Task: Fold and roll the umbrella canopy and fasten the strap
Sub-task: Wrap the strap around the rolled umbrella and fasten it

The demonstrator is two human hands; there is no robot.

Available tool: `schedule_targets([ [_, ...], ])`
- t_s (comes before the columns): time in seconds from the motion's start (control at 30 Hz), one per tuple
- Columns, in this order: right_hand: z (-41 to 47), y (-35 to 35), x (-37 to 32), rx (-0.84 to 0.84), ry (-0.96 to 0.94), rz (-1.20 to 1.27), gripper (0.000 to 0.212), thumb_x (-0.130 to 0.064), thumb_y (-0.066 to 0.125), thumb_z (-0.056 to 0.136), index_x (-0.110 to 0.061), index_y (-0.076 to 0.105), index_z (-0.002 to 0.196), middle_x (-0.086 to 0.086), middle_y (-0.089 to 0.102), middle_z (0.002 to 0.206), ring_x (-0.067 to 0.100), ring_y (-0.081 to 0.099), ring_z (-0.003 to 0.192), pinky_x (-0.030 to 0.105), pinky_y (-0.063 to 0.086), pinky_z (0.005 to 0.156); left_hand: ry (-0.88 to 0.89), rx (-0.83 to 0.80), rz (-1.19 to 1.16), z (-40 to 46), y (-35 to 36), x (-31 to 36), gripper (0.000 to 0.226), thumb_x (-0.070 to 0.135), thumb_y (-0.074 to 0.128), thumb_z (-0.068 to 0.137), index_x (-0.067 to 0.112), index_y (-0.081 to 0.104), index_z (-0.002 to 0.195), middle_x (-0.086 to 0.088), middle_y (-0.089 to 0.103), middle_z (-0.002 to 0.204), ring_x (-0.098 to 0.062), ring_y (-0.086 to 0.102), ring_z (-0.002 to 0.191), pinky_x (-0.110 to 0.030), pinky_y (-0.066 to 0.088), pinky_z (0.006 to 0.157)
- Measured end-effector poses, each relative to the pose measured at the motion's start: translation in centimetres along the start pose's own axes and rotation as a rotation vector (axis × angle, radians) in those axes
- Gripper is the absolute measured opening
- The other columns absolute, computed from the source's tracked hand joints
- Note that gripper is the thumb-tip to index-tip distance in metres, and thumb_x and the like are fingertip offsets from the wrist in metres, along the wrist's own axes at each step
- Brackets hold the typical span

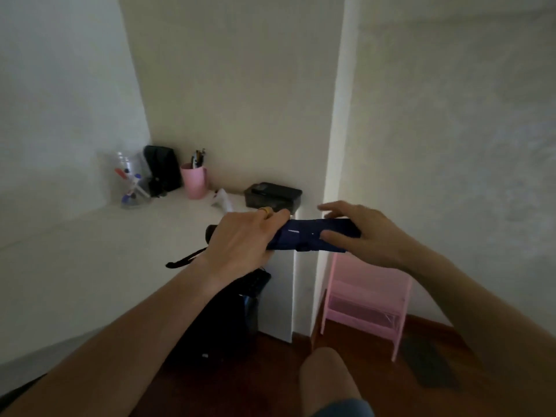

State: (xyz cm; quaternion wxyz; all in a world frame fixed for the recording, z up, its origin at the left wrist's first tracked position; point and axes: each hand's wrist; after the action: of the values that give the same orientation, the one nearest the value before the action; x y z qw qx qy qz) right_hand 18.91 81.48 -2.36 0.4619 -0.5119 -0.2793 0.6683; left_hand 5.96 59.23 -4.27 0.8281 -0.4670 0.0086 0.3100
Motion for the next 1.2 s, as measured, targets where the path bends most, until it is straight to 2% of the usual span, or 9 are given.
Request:
schedule_targets([
  [0.13,-0.6,-1.2,7.9,-0.279,0.1,0.089,0.044,-0.044,0.065,0.092,-0.036,0.052,0.133,-0.014,0.065,0.116,0.005,0.066,0.098,0.025,0.056,0.083,0.11,-0.062,-0.125,4.5,5.6,3.8,0.044,0.036,0.075,0.082,0.023,0.055,0.12,0.003,0.064,0.089,-0.015,0.061,0.067,-0.027,0.044,0.059],
  [0.23,-1.5,-0.3,14.9,-0.262,0.144,0.129,0.035,-0.037,0.067,0.091,-0.035,0.057,0.125,-0.015,0.066,0.111,0.004,0.066,0.097,0.027,0.056,0.085,0.177,-0.179,-0.258,7.6,11.3,6.8,0.049,0.048,0.074,0.082,0.025,0.055,0.121,0.005,0.066,0.091,-0.01,0.062,0.068,-0.021,0.04,0.063],
  [0.3,-2.6,1.2,19.7,-0.222,0.193,0.161,0.033,-0.031,0.069,0.092,-0.031,0.058,0.123,-0.015,0.065,0.112,0.001,0.064,0.099,0.024,0.055,0.086,0.178,-0.324,-0.373,9.7,15.3,8.5,0.056,0.055,0.067,0.083,0.03,0.047,0.129,0.007,0.067,0.104,-0.01,0.065,0.079,-0.023,0.049,0.068],
  [0.47,-4.5,7.6,32.3,-0.177,0.368,0.109,0.033,-0.03,0.069,0.091,-0.031,0.056,0.121,-0.019,0.061,0.113,-0.003,0.059,0.1,0.027,0.055,0.088,0.191,-0.658,-0.594,13.0,28.6,11.7,0.056,0.021,0.052,0.096,0.037,0.032,0.145,0.004,0.06,0.126,-0.013,0.061,0.104,-0.025,0.044,0.081],
  [0.7,2.5,16.6,49.7,-0.023,0.599,-0.076,0.042,-0.031,0.075,0.084,-0.024,0.05,0.117,-0.004,0.062,0.114,0.012,0.059,0.099,0.033,0.055,0.086,0.124,-0.663,-0.588,21.1,50.3,16.6,0.054,0.0,0.059,0.089,0.023,0.045,0.135,-0.005,0.061,0.119,-0.019,0.061,0.1,-0.033,0.055,0.08],
  [0.87,7.0,23.7,60.9,-0.013,0.7,-0.218,0.036,-0.026,0.072,0.086,-0.021,0.053,0.116,0.003,0.062,0.111,0.02,0.054,0.103,0.029,0.045,0.078,0.065,-0.669,-0.584,24.5,64.2,19.7,0.055,-0.008,0.057,0.085,0.016,0.047,0.134,-0.01,0.06,0.117,-0.025,0.059,0.098,-0.033,0.05,0.073],
  [1.0,8.0,29.0,67.1,-0.071,0.721,-0.195,0.034,-0.023,0.07,0.087,-0.022,0.056,0.118,0.005,0.064,0.107,0.02,0.057,0.097,0.032,0.049,0.078,-0.019,-0.758,-0.674,23.8,73.5,21.3,0.055,-0.008,0.06,0.084,0.018,0.053,0.132,-0.01,0.065,0.117,-0.026,0.063,0.098,-0.042,0.056,0.082],
  [1.13,7.8,33.1,70.9,-0.087,0.707,-0.078,0.028,-0.022,0.069,0.088,-0.025,0.058,0.114,0.003,0.061,0.106,0.019,0.058,0.091,0.031,0.05,0.078,-0.248,-0.763,-0.758,22.7,79.4,21.6,0.027,0.0,0.058,0.091,0.015,0.069,0.111,-0.007,0.074,0.105,-0.024,0.068,0.088,-0.032,0.056,0.076],
  [1.2,7.7,34.5,72.1,-0.089,0.704,-0.039,0.022,-0.019,0.066,0.09,-0.024,0.06,0.112,0.001,0.065,0.106,0.017,0.059,0.091,0.029,0.05,0.08,-0.261,-0.719,-0.756,22.2,81.0,21.7,0.028,0.002,0.054,0.094,0.015,0.073,0.11,-0.006,0.076,0.106,-0.025,0.07,0.093,-0.036,0.058,0.084],
])
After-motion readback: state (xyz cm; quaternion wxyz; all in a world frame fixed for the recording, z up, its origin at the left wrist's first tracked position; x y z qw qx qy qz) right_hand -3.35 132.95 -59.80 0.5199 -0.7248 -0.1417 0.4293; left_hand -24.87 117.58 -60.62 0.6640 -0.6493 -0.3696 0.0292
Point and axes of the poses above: each hand's wrist, its own z-axis towards the middle knuckle, its own y-axis out of the palm, x = y × z
